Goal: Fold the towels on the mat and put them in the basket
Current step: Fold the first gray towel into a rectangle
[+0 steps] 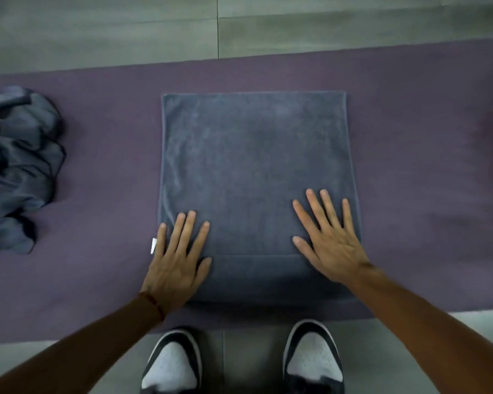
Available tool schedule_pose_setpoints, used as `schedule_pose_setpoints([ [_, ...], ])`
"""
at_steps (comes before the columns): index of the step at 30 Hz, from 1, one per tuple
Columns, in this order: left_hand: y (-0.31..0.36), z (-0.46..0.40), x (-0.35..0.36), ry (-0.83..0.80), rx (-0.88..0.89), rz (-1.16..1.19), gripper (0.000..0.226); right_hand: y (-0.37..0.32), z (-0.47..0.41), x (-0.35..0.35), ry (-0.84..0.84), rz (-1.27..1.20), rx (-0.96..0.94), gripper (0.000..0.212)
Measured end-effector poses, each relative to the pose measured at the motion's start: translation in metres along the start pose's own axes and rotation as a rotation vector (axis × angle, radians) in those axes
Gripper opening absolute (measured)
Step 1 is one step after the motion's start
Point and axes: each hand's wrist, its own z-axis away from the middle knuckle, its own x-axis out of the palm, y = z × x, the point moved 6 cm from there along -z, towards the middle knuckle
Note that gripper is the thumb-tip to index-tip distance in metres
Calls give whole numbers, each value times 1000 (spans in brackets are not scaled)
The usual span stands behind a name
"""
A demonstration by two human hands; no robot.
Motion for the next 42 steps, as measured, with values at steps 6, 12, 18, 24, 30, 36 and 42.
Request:
schedule_pose_setpoints([
  [6, 28, 52, -23, 88, 225, 39, 44, -47, 48, -27, 48, -25, -300, 55],
  [12, 16, 78, -16, -38, 279, 69, 37, -39, 101, -15, -89, -7, -257, 72],
  [18, 13, 68, -18, -139, 220, -36, 61, -17, 108, -23, -117, 30, -109, 75],
  [24, 10, 54, -27, -96, 80, 43, 45, -8, 103, -19, -92, 2, -94, 74],
  [30, 0, 49, -24, -76, 61, 61, 47, -2, 98, -18, -44, 33, -137, 59],
  [36, -13, 41, -37, -31, -38, 48, 41, 1, 90, -30, 112, -21, -68, 29],
  [42, -42, 16, -83, 100, -115, 404, 19, 39, 63, -69, 189, -261, 169, 15],
])
